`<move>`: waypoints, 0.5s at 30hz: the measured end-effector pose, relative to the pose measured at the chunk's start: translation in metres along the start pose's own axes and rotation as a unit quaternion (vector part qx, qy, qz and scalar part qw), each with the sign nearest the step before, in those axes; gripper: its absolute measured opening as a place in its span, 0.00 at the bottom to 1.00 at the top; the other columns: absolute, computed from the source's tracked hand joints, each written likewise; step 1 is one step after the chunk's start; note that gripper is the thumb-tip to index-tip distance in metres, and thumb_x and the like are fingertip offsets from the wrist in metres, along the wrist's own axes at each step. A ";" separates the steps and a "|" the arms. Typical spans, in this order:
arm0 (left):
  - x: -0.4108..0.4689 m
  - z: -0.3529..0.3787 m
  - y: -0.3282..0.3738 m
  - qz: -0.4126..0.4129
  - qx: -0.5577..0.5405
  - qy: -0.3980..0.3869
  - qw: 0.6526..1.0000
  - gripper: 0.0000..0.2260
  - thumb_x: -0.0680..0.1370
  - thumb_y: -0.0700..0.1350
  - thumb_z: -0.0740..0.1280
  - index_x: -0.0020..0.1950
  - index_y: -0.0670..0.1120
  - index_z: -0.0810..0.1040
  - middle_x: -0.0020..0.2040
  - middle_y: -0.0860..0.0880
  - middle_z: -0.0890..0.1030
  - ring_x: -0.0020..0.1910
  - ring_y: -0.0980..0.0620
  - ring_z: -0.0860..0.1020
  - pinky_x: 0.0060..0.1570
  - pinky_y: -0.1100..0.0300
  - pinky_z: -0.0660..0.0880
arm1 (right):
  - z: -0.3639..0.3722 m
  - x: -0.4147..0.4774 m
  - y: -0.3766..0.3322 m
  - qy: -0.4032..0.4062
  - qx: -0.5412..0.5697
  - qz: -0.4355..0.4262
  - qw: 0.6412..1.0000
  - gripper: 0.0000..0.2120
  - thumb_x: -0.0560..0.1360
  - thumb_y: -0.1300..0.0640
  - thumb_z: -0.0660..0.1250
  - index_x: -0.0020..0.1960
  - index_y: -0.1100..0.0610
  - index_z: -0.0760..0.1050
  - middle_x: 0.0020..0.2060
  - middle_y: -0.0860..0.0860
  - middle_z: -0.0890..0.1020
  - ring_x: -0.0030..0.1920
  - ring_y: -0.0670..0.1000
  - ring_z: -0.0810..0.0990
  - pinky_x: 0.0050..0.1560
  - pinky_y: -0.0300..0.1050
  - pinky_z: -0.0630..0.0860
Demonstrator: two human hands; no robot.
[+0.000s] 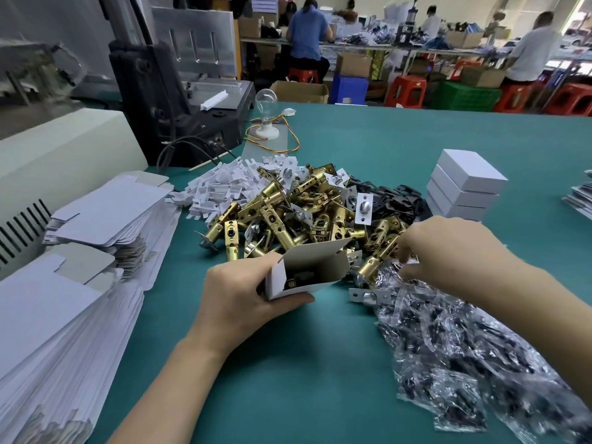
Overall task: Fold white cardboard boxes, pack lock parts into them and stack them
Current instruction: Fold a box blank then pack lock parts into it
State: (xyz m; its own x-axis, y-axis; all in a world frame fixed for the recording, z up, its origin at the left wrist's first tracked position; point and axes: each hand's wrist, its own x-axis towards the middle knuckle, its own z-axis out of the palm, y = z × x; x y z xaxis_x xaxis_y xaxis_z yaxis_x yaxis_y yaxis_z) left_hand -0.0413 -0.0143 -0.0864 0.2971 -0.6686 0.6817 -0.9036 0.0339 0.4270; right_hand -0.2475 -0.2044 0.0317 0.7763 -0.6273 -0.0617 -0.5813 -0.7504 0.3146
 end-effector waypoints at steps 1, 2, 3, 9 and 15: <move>0.000 0.000 0.000 0.006 0.004 0.007 1.000 0.25 0.73 0.66 0.74 0.50 0.43 0.87 0.37 0.49 0.85 0.34 0.43 0.81 0.33 0.49 0.78 | 0.001 0.001 0.000 -0.004 -0.011 0.012 1.000 0.12 0.77 0.42 0.72 0.54 0.48 0.81 0.47 0.47 0.83 0.47 0.53 0.83 0.39 0.44 0.73; 0.000 0.000 0.000 0.011 0.008 0.012 1.000 0.25 0.73 0.65 0.75 0.51 0.44 0.88 0.38 0.49 0.85 0.35 0.44 0.82 0.33 0.49 0.79 | 0.004 0.002 -0.001 -0.012 -0.023 0.018 1.000 0.13 0.77 0.41 0.71 0.53 0.50 0.81 0.46 0.48 0.82 0.45 0.54 0.82 0.38 0.44 0.74; 0.001 0.000 0.000 0.015 0.012 0.016 1.000 0.24 0.73 0.65 0.75 0.52 0.44 0.88 0.39 0.49 0.85 0.35 0.44 0.82 0.34 0.49 0.79 | 0.005 0.002 -0.002 -0.018 -0.032 0.023 0.999 0.14 0.77 0.41 0.71 0.52 0.51 0.81 0.44 0.48 0.82 0.44 0.54 0.82 0.37 0.44 0.73; 0.000 0.001 0.000 0.031 0.025 0.028 0.999 0.24 0.72 0.64 0.76 0.51 0.43 0.88 0.38 0.50 0.85 0.34 0.46 0.82 0.33 0.51 0.79 | 0.008 0.002 -0.008 -0.034 -0.014 0.012 0.999 0.20 0.74 0.35 0.71 0.48 0.52 0.79 0.38 0.46 0.77 0.39 0.51 0.79 0.37 0.45 0.74; 0.000 -0.001 0.001 -0.098 -0.129 -0.036 0.986 0.21 0.68 0.66 0.77 0.50 0.52 0.86 0.42 0.57 0.86 0.38 0.52 0.83 0.37 0.51 0.79 | 0.003 -0.001 -0.012 -0.014 -0.010 0.010 1.000 0.07 0.77 0.49 0.71 0.48 0.51 0.80 0.41 0.48 0.81 0.41 0.52 0.81 0.38 0.43 0.77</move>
State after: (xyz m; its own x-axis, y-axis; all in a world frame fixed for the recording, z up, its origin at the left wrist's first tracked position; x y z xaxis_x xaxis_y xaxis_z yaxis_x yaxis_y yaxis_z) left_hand -0.0419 -0.0138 -0.0850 0.4273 -0.7322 0.5304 -0.7191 0.0803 0.6902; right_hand -0.2419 -0.1958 0.0253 0.7570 -0.6482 -0.0821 -0.5914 -0.7332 0.3357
